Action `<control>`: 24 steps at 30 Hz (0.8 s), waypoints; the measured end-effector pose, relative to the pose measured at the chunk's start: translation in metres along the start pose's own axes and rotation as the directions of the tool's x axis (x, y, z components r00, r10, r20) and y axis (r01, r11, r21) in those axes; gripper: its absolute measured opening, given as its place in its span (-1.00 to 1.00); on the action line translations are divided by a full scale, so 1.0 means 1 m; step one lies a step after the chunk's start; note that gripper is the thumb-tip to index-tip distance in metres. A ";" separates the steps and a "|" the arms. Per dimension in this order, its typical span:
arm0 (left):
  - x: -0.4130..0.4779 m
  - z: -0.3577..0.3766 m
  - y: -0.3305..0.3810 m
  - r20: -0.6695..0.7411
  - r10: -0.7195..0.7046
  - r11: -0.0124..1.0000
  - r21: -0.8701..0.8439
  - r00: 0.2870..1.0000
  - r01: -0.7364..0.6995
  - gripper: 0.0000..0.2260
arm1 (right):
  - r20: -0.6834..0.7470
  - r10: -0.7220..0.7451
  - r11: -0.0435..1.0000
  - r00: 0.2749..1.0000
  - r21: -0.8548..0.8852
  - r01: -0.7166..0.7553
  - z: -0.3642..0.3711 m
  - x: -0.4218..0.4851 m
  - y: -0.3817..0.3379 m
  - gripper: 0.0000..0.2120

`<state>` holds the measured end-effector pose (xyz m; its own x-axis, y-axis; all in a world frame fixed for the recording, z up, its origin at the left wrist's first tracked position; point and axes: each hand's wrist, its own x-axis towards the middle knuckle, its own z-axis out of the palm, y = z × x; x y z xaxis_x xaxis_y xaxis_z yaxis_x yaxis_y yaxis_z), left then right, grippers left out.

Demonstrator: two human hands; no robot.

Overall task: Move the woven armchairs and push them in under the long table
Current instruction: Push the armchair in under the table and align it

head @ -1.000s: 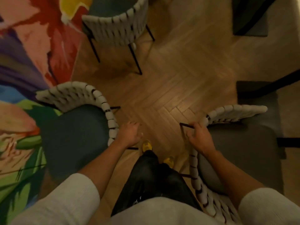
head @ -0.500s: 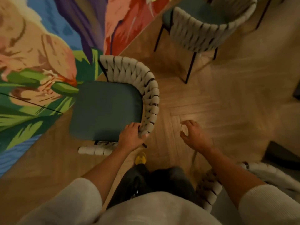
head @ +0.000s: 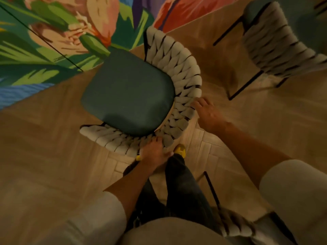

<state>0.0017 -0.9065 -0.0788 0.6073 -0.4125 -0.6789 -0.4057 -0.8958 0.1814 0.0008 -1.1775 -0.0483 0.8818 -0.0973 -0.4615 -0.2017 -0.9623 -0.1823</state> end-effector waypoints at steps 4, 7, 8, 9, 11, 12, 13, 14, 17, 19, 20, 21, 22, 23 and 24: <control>0.007 0.007 0.018 0.018 -0.180 0.984 -0.010 0.983 0.181 -0.50 | 0.009 -0.125 0.982 0.992 -0.145 0.125 -0.016 0.036 0.034 -0.20; 0.015 0.009 0.019 0.010 -0.198 0.980 -0.018 0.980 0.198 -0.56 | 0.092 -0.197 0.939 0.976 -0.270 0.215 -0.021 0.058 0.047 -0.13; 0.018 0.008 0.020 0.009 -0.192 0.981 0.015 0.981 0.192 -0.59 | 0.109 -0.205 0.921 0.973 -0.315 0.229 -0.021 0.063 0.048 -0.11; 0.020 0.006 0.020 0.024 -0.183 0.982 0.050 0.983 0.182 -0.62 | 0.112 -0.202 0.910 0.973 -0.345 0.229 -0.020 0.065 0.048 -0.12; 0.024 0.002 0.020 0.036 -0.176 0.981 0.084 0.984 0.173 -0.66 | 0.104 -0.198 0.894 0.975 -0.389 0.223 -0.018 0.066 0.046 -0.16; 0.024 0.001 0.019 0.046 -0.179 0.980 0.100 0.983 0.174 -0.67 | 0.104 -0.197 0.882 0.975 -0.416 0.223 -0.017 0.064 0.045 -0.17; 0.023 0.000 0.018 0.047 -0.179 0.979 0.111 0.983 0.173 -0.66 | 0.106 -0.195 0.869 0.975 -0.442 0.222 -0.018 0.063 0.043 -0.17; 0.023 -0.002 0.015 0.049 -0.177 0.978 0.124 0.983 0.170 -0.65 | 0.109 -0.193 0.859 0.975 -0.462 0.222 -0.018 0.062 0.042 -0.15; 0.020 -0.006 -0.002 0.036 -0.173 0.974 0.152 0.984 0.166 -0.62 | 0.110 -0.207 0.861 0.972 -0.451 0.234 -0.012 0.052 0.040 -0.17; 0.020 -0.011 -0.018 0.033 -0.164 0.972 0.179 0.986 0.156 -0.58 | 0.098 -0.224 0.876 0.970 -0.415 0.244 -0.005 0.044 0.035 -0.26; 0.021 -0.015 -0.026 0.033 -0.159 0.969 0.194 0.987 0.150 -0.56 | 0.091 -0.227 0.881 0.970 -0.405 0.244 -0.002 0.040 0.032 -0.28; 0.023 -0.019 -0.035 0.030 -0.155 0.967 0.211 0.987 0.145 -0.53 | 0.086 -0.223 0.886 0.971 -0.397 0.239 -0.001 0.037 0.028 -0.30; 0.025 -0.023 -0.043 0.025 -0.151 0.966 0.218 0.988 0.142 -0.51 | 0.085 -0.213 0.894 0.973 -0.384 0.229 0.001 0.033 0.023 -0.33; 0.029 -0.028 -0.051 0.020 -0.146 0.965 0.221 0.989 0.138 -0.49 | 0.085 -0.197 0.907 0.977 -0.362 0.215 0.002 0.030 0.019 -0.35; 0.033 -0.032 -0.058 0.013 -0.139 0.963 0.233 0.990 0.132 -0.49 | 0.085 -0.177 0.921 0.980 -0.336 0.196 0.002 0.027 0.014 -0.37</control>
<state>0.0674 -0.8731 -0.0888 0.6491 -0.2816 -0.7067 -0.4696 -0.8791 -0.0810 0.0208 -1.1928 -0.0650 0.8640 0.0968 -0.4940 0.1303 -0.9909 0.0338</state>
